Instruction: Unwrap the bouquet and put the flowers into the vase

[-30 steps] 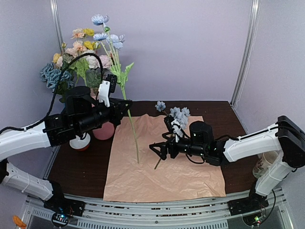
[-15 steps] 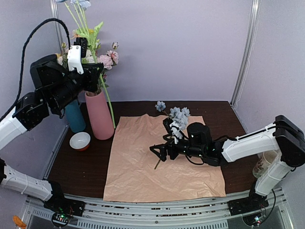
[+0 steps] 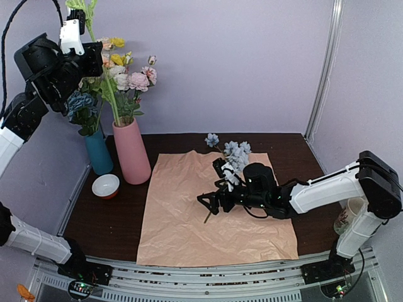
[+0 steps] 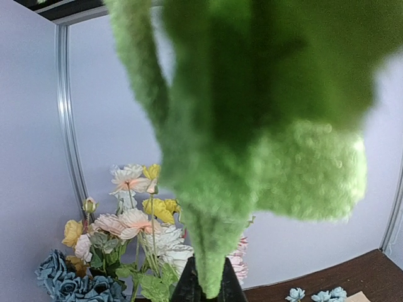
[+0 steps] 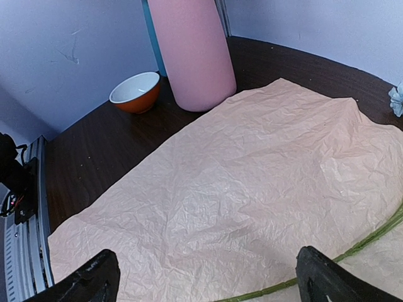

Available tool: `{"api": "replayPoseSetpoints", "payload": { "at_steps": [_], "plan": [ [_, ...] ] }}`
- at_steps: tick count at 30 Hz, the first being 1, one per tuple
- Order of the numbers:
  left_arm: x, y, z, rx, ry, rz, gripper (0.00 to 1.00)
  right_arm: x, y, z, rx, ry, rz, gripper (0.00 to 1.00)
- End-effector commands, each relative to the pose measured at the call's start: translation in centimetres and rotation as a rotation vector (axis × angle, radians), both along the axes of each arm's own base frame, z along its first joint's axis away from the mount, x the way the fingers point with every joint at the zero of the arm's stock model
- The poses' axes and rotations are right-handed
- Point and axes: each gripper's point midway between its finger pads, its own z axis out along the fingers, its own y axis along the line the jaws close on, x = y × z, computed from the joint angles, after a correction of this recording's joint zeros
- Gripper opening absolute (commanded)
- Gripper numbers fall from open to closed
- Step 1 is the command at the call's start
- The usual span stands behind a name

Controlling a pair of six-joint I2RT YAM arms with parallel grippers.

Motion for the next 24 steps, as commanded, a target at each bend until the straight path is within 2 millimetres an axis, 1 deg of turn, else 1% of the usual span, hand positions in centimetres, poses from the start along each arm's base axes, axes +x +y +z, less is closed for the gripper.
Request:
{"api": "replayPoseSetpoints", "payload": {
  "at_steps": [1,6,11,16,20,23,24],
  "plan": [
    [1.6,1.2,0.9,0.033,-0.012,0.038,0.0,0.6,0.4,0.3,-0.006,-0.013,-0.01,1.0],
    [3.6,1.9,0.5,0.009,-0.014,0.037,0.0,0.5,0.3,0.6,-0.004,-0.018,-0.011,1.0],
    [5.9,1.7,0.0,0.005,-0.014,0.042,0.0,0.5,0.4,0.6,-0.001,-0.015,-0.005,1.0],
    [7.5,1.5,0.4,-0.002,-0.02,0.036,0.0,0.5,0.4,0.4,-0.011,-0.016,-0.009,1.0],
    [8.6,1.3,-0.9,-0.005,0.005,0.032,0.0,0.5,0.3,0.4,-0.013,-0.017,-0.01,1.0],
    [9.0,1.6,-2.5,-0.013,0.022,0.044,0.0,0.6,0.4,0.3,-0.015,-0.015,-0.01,1.0],
    [9.3,1.7,-3.3,-0.015,0.034,0.049,0.0,0.5,0.4,0.3,-0.014,-0.015,-0.008,1.0]
  ]
}}
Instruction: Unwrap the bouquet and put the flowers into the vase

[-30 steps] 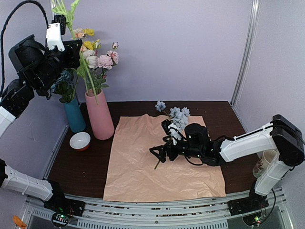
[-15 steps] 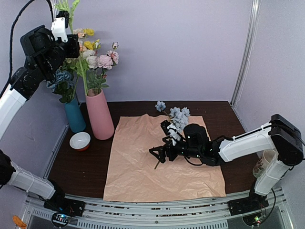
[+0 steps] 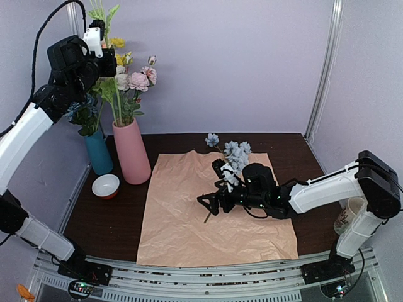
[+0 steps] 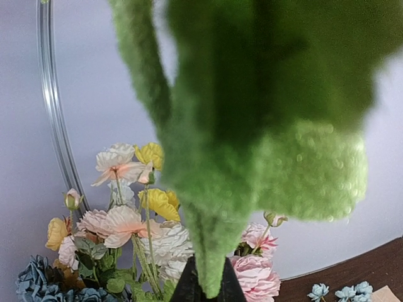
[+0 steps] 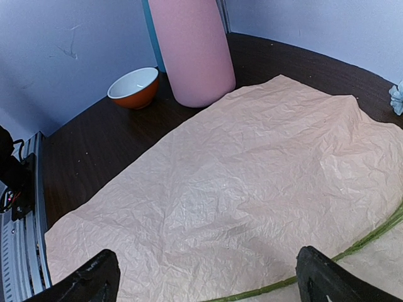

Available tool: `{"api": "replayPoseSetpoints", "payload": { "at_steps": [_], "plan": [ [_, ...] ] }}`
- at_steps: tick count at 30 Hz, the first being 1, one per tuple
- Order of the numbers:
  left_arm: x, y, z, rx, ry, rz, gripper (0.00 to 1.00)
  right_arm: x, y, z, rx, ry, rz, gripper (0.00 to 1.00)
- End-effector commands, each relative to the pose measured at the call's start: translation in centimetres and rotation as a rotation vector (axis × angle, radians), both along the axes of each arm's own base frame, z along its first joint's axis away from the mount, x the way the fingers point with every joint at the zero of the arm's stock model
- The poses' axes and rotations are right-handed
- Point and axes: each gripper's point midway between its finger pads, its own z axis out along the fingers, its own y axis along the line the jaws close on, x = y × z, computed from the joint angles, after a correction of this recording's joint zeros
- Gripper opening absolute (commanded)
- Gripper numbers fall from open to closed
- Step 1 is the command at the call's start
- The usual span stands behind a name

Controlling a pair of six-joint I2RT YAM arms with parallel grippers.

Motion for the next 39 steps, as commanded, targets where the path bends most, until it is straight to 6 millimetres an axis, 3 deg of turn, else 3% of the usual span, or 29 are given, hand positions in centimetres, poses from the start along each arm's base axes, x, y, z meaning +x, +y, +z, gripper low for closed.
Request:
{"api": "replayPoseSetpoints", "payload": {
  "at_steps": [1,11,14,18,21,22,25,33,39],
  "plan": [
    [0.3,0.8,-1.0,-0.06,-0.025,0.005,0.0,0.5,0.4,0.8,0.006,-0.016,-0.011,1.0],
    [4.0,2.6,-14.7,-0.205,0.166,0.047,0.0,0.5,0.5,0.8,0.008,-0.012,-0.007,1.0],
    [4.7,2.8,-17.4,-0.227,0.221,0.074,0.0,0.5,0.4,0.8,0.005,-0.013,-0.01,1.0],
    [5.5,2.9,-19.6,-0.232,0.283,0.104,0.0,0.5,0.4,1.0,0.008,-0.016,-0.01,1.0],
    [5.6,3.3,-20.5,-0.249,0.312,0.128,0.0,0.5,0.4,1.1,0.009,-0.016,-0.011,1.0],
    [5.6,3.3,-20.6,-0.254,0.317,0.13,0.07,0.5,0.4,1.0,0.007,-0.015,-0.01,1.0],
    [5.2,3.4,-20.6,-0.267,0.332,0.132,0.44,0.5,0.3,1.1,0.006,-0.017,-0.014,1.0],
    [3.3,3.6,-18.6,-0.274,0.402,0.11,0.96,0.5,0.2,1.3,0.013,-0.02,-0.019,1.0],
    [0.5,3.9,-15.4,-0.302,0.396,0.059,0.98,0.5,0.2,1.3,0.02,-0.016,-0.02,1.0]
  ]
}}
